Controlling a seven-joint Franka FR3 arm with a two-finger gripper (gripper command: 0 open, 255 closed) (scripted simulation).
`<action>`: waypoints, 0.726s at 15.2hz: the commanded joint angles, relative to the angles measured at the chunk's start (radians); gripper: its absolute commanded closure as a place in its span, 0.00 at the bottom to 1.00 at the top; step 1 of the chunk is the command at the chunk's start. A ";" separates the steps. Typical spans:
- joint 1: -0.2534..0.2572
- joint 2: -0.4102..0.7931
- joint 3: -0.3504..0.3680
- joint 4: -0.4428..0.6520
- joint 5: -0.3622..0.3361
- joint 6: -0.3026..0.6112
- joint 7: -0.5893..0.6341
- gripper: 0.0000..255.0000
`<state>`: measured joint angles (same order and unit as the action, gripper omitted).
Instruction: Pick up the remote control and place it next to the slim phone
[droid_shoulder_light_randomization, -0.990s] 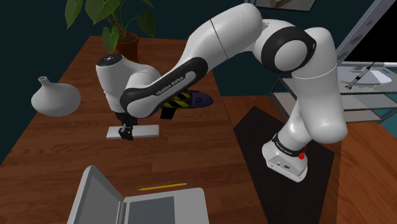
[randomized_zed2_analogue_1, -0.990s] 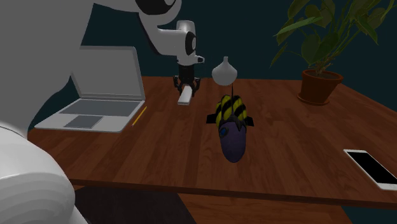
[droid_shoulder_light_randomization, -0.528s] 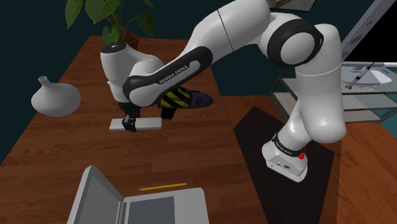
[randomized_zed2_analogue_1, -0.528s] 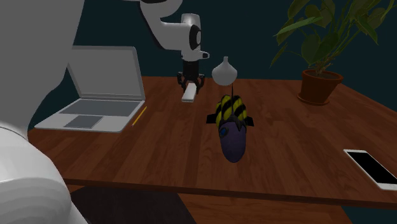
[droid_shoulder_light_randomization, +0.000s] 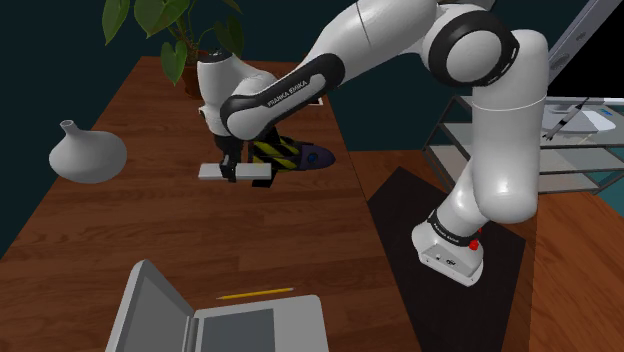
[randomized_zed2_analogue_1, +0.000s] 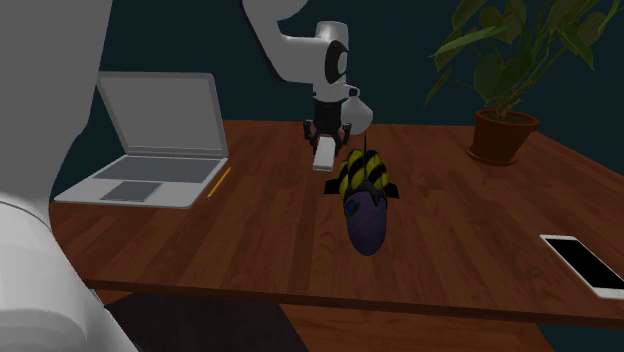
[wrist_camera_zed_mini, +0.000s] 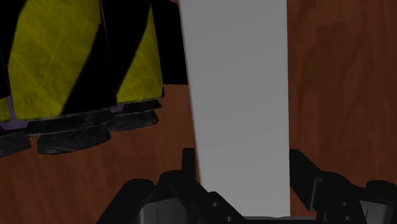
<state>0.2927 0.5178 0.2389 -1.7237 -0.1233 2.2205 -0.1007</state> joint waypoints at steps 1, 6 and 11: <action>-0.038 -0.023 -0.006 -0.025 0.009 0.003 -0.048 1.00; -0.123 -0.045 -0.026 -0.055 0.025 0.012 -0.156 1.00; -0.203 -0.047 -0.049 -0.054 0.037 0.010 -0.265 1.00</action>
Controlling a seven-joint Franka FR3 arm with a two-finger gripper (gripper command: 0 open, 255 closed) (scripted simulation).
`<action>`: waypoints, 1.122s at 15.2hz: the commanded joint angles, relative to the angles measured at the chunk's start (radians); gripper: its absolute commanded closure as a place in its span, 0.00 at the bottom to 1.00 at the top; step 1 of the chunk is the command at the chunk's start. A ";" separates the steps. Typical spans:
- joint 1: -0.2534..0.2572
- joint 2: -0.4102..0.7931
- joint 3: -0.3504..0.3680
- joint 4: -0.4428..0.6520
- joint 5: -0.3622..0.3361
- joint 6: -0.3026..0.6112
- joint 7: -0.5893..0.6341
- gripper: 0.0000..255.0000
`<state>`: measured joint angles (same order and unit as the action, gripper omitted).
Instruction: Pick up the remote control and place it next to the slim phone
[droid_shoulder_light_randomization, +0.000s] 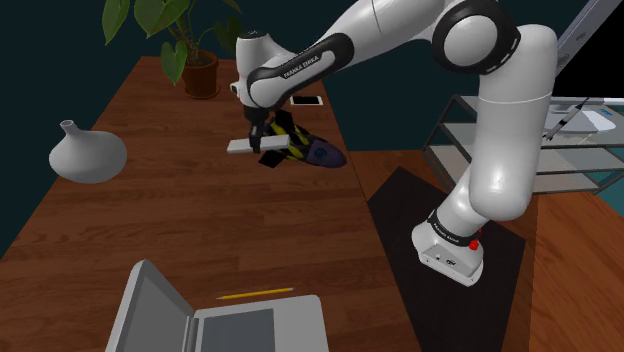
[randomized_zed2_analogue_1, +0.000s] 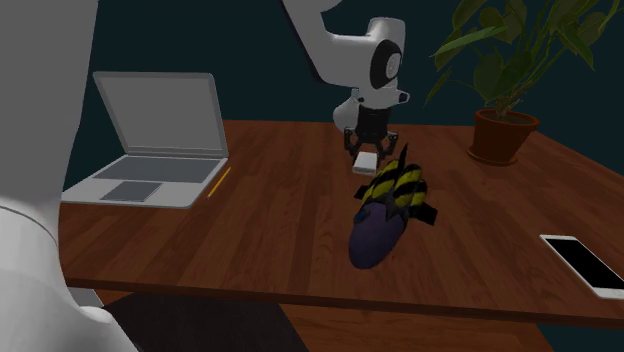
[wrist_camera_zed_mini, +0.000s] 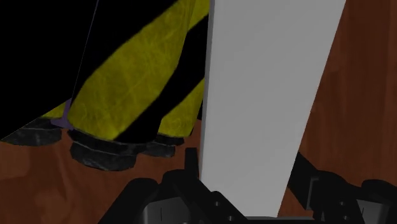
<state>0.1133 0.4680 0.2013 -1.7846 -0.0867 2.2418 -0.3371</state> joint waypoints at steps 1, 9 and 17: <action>-0.039 0.005 -0.016 0.011 0.003 -0.014 -0.050 1.00; -0.160 0.048 -0.054 0.086 0.017 -0.046 -0.218 1.00; -0.271 0.143 -0.088 0.249 0.027 -0.114 -0.373 1.00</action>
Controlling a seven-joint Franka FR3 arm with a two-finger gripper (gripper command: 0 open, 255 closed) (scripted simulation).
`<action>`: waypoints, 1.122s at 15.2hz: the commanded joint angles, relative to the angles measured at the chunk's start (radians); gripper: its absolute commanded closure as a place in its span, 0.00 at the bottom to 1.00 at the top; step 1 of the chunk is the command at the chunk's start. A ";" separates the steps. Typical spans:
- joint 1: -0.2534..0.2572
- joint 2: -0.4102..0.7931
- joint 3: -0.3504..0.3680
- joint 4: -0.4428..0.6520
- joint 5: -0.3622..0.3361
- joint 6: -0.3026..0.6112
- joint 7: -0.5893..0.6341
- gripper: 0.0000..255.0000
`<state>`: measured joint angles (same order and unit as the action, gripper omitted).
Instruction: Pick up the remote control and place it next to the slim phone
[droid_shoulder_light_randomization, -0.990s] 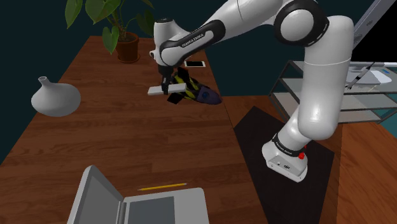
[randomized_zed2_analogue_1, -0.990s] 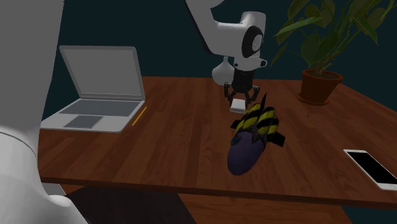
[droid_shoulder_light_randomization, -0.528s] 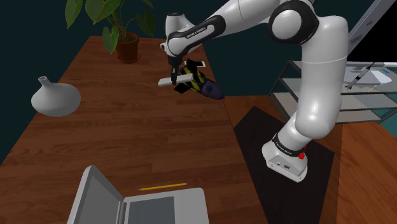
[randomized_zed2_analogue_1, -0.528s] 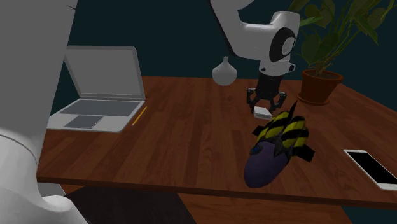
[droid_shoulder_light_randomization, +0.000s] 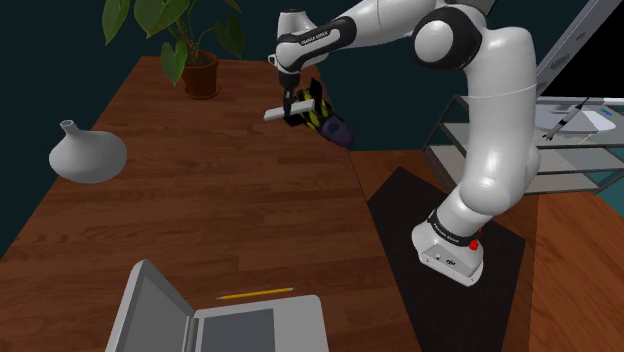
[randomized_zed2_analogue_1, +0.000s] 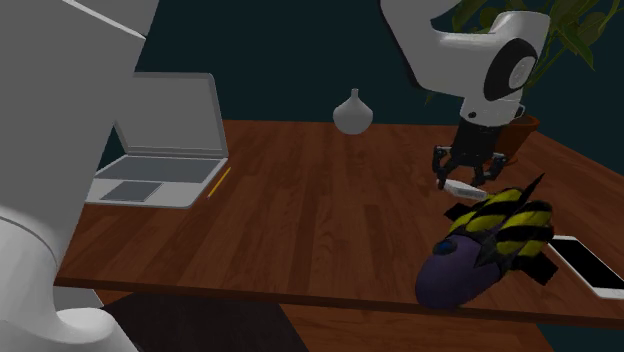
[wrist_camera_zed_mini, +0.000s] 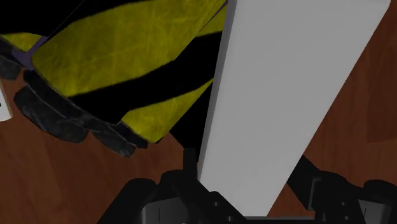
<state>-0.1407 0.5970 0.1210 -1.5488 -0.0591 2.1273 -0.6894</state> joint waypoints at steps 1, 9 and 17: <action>-0.030 0.030 -0.011 0.041 0.000 -0.011 -0.039 1.00; -0.047 0.096 -0.019 0.067 -0.003 0.029 -0.063 1.00; -0.044 0.158 -0.023 0.059 -0.009 0.099 -0.061 1.00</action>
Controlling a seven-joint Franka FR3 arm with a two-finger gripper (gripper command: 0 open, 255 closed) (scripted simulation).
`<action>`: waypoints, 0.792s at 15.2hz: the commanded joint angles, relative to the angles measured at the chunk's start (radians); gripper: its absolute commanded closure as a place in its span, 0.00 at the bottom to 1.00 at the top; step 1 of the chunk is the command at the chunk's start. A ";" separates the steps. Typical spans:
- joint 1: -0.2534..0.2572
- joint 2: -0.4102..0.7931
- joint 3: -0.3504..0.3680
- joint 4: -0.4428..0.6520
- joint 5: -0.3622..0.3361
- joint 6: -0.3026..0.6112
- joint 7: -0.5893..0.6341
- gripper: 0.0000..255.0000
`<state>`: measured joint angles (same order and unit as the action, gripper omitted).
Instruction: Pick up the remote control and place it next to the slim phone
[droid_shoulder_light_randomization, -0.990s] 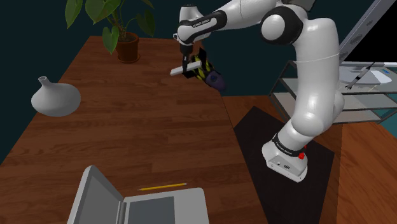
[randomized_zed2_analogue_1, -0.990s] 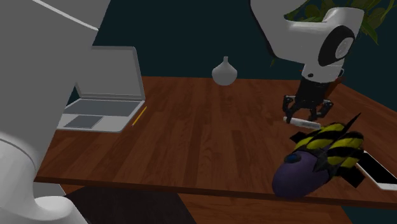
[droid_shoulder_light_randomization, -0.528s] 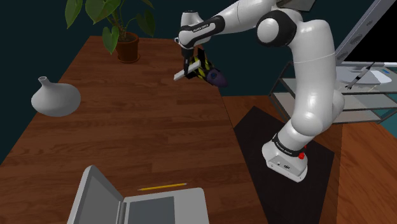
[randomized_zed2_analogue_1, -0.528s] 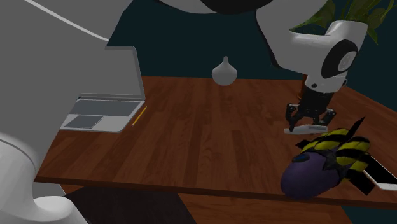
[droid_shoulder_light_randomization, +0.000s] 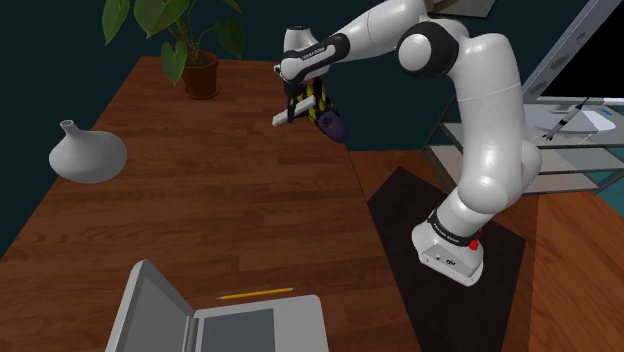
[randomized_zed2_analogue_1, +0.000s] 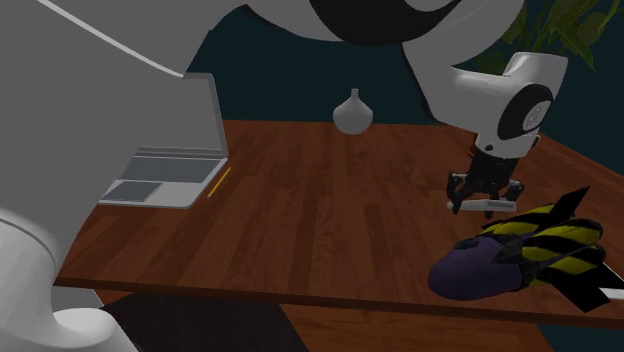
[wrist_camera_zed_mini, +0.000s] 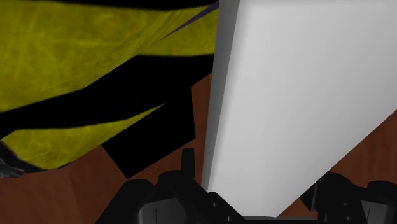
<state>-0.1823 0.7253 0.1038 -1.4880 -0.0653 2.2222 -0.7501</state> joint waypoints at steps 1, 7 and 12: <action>-0.002 0.037 -0.007 -0.002 -0.003 0.012 0.000 1.00; -0.003 0.037 -0.006 -0.002 -0.003 0.012 0.001 1.00; -0.005 0.059 -0.008 0.028 -0.004 0.005 -0.004 0.00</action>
<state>-0.1826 0.7687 0.1025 -1.4579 -0.0681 2.2351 -0.7540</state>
